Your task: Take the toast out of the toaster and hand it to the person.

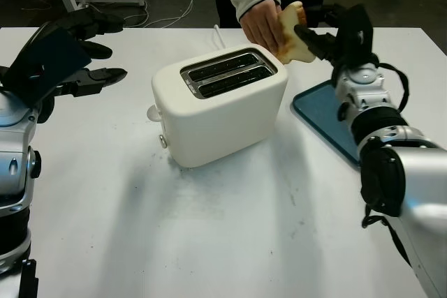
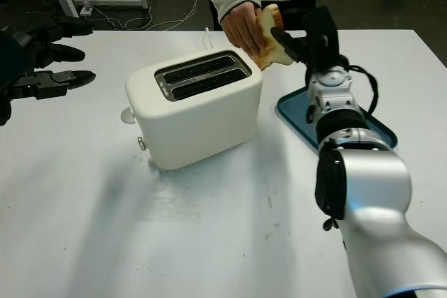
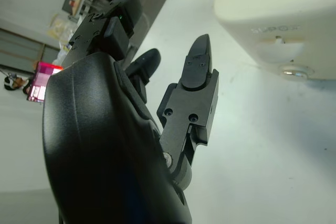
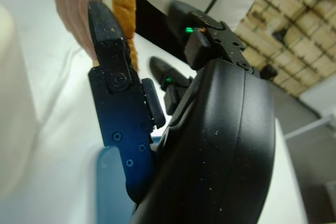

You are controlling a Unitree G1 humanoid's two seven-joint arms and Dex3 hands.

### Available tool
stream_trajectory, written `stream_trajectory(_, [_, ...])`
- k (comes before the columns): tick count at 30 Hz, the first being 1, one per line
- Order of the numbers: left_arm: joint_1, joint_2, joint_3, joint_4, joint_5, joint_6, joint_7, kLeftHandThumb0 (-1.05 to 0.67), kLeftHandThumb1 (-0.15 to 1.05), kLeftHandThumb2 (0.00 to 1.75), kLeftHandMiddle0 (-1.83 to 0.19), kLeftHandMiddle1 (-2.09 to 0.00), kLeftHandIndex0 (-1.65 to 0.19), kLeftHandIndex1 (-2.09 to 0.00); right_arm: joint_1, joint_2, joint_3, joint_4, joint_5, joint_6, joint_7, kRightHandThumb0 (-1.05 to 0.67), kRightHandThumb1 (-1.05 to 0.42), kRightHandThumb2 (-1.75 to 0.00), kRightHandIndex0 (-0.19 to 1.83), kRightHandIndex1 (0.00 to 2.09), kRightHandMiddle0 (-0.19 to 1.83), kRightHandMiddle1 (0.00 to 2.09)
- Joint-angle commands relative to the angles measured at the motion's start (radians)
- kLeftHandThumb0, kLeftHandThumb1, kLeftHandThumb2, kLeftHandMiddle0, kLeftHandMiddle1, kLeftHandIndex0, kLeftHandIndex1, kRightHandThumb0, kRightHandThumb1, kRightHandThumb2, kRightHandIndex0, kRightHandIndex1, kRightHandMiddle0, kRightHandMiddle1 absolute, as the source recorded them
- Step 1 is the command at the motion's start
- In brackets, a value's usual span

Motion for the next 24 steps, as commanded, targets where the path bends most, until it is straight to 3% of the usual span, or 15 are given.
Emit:
stream_trajectory(1, [0.025, -0.014, 0.023, -0.013, -0.017, -0.013, 0.016, -0.12, 0.90, 0.16, -0.08, -0.92, -0.25, -0.46, 0.028, -0.030, 0.021, -0.042, -0.013, -0.055, 0.018, -0.85, -0.92, -0.42, 0.14, 0.43, 0.07, 0.04])
stream_trajectory(3, [0.044, -0.030, 0.040, -0.022, -0.026, -0.016, 0.024, -0.17, 0.89, 0.17, -0.07, -0.92, -0.23, -0.45, 0.060, -0.045, 0.029, -0.072, -0.009, -0.095, 0.041, -0.78, -0.92, -0.55, 0.06, 0.22, 0.10, 0.03])
stream_trajectory(5, [0.071, -0.061, 0.069, -0.042, -0.047, -0.025, 0.038, -0.19, 0.89, 0.17, -0.06, -0.93, -0.22, -0.45, 0.116, -0.050, 0.016, -0.130, 0.027, -0.148, 0.094, -0.74, -0.92, -0.63, 0.12, 0.15, 0.17, 0.04])
stream_trajectory(10, [0.179, -0.150, 0.103, -0.169, -0.051, -0.042, 0.122, -0.22, 0.91, 0.27, 0.00, -1.02, -0.17, -0.48, 0.365, -0.022, -0.020, -0.456, 0.159, -0.221, 0.244, -0.83, -0.92, -0.62, 0.06, 0.06, 0.13, 0.01])
stream_trajectory(12, [0.226, -0.193, 0.105, -0.222, -0.051, -0.053, 0.159, -0.23, 0.92, 0.30, 0.00, -1.02, -0.16, -0.48, 0.497, -0.015, -0.009, -0.635, 0.172, -0.202, 0.254, -0.88, -0.92, -0.61, 0.09, 0.07, 0.14, 0.02])
stream_trajectory(18, [0.358, -0.306, 0.061, -0.325, -0.026, -0.116, 0.256, -0.29, 0.92, 0.43, 0.00, -0.88, -0.09, -0.47, 0.833, 0.049, 0.028, -1.073, 0.176, -0.067, 0.219, -0.78, -0.92, -0.74, 0.09, 0.06, 0.14, 0.01])
stream_trajectory(24, [0.446, -0.396, 0.010, -0.378, -0.007, -0.154, 0.323, -0.26, 0.92, 0.53, 0.00, -0.76, -0.04, -0.47, 1.075, 0.131, 0.082, -1.350, 0.173, 0.039, 0.180, -0.80, -0.92, -0.73, 0.10, 0.06, 0.15, 0.01])
